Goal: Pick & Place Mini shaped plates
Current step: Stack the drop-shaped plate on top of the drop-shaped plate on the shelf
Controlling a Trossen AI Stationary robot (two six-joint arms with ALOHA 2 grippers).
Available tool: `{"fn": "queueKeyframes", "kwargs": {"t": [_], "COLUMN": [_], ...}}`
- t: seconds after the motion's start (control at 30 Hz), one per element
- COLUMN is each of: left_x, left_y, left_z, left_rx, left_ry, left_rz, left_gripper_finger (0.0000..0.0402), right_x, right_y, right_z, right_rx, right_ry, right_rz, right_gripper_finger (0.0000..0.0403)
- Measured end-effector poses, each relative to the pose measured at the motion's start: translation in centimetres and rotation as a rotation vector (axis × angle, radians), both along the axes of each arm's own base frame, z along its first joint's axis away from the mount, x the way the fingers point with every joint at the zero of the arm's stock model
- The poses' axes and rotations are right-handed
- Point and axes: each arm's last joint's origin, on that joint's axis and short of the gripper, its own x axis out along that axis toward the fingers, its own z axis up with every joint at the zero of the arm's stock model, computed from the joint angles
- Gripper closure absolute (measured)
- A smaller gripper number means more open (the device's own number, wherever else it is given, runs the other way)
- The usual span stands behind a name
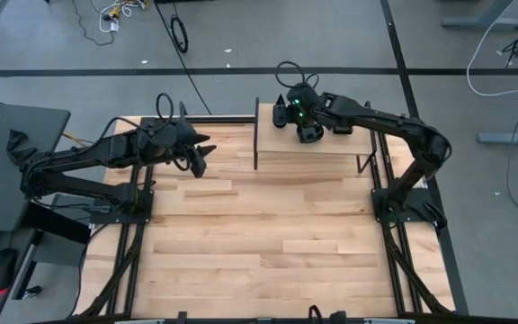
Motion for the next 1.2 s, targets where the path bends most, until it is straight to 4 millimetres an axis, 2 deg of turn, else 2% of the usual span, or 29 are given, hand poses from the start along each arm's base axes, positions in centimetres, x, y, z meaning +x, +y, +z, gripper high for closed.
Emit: {"fn": "queueKeyframes", "kwargs": {"t": [0.4,0.67,0.87,1.03,1.2], "left_x": [0.0,0.0,0.0,0.0,0.0], "left_y": [0.0,0.0,0.0,0.0,0.1], "left_z": [0.0,0.0,0.0,0.0,0.0], "left_rx": [0.007,0.006,0.003,0.003,0.008], "left_ry": [0.001,0.000,-0.001,-0.001,0.000], "left_rz": [0.014,0.014,0.016,0.016,0.024], "left_gripper_finger": [0.0228,0.0228,0.0228,0.0228,0.0228], "right_x": [0.4,0.3,-0.1,-0.4,-0.1], "right_y": [-0.8,-0.8,-0.3,0.3,0.3], "right_z": [-1.3,-1.3,0.2,1.1,0.7], "right_rx": [0.017,-0.007,-0.049,-0.063,-0.042], "right_ry": [0.039,0.052,0.013,-0.004,0.011], "right_rz": [-0.016,-0.036,-0.009,0.038,0.131], "right_gripper_finger": [0.0376,0.0322,0.0291,0.0297,0.0334]}}
